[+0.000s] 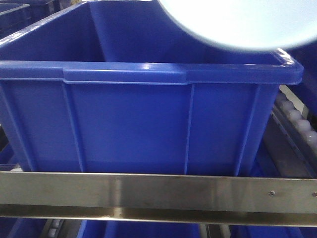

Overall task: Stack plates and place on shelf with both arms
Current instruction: 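Lower the plate stack into the blue bin with the right gripper, then open the right gripper and lift it out of the bin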

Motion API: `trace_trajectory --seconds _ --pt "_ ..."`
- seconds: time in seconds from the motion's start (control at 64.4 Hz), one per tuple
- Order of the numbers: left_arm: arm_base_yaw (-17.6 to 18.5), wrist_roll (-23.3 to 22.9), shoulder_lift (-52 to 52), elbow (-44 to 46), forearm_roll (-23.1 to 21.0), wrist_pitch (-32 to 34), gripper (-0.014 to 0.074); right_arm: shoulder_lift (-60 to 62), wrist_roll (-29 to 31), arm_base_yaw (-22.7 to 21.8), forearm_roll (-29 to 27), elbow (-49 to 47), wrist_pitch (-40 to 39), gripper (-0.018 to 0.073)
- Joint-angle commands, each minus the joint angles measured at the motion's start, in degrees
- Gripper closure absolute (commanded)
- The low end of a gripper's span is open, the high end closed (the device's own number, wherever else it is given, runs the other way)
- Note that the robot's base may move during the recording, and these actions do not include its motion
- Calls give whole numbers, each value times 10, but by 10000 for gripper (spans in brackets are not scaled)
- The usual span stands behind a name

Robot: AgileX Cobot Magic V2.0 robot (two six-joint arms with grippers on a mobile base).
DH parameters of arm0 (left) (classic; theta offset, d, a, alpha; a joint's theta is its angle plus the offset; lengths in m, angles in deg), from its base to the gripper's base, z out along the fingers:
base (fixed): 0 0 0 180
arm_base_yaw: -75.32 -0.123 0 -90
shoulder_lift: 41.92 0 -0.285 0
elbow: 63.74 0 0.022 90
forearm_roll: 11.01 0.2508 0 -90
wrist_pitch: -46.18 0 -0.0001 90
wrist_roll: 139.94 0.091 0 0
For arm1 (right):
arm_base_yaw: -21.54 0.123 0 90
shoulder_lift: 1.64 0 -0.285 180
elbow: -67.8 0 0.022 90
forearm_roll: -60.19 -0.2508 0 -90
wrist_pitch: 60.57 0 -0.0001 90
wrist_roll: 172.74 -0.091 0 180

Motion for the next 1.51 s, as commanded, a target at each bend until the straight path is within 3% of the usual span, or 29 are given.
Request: trace_trajectory --seconds 0.0,0.28,0.637,0.932,1.335,1.491 --pt "-1 -1 -4 17 -1 47 516 -55 0 6 1 -66 -50 510" --pt "-1 -1 -4 17 -1 47 516 -249 0 63 1 -210 -63 510" --pt "-1 -1 -4 17 -1 47 516 -405 0 68 1 -302 -82 505" --pt "-1 -1 -4 17 -1 47 516 -443 -7 69 -16 -303 -83 279" --pt "-1 -1 -4 17 -1 47 516 -443 -7 69 -16 -303 -60 264" --pt "-1 -1 -4 17 -1 47 516 -443 -7 69 -16 -303 -45 192"
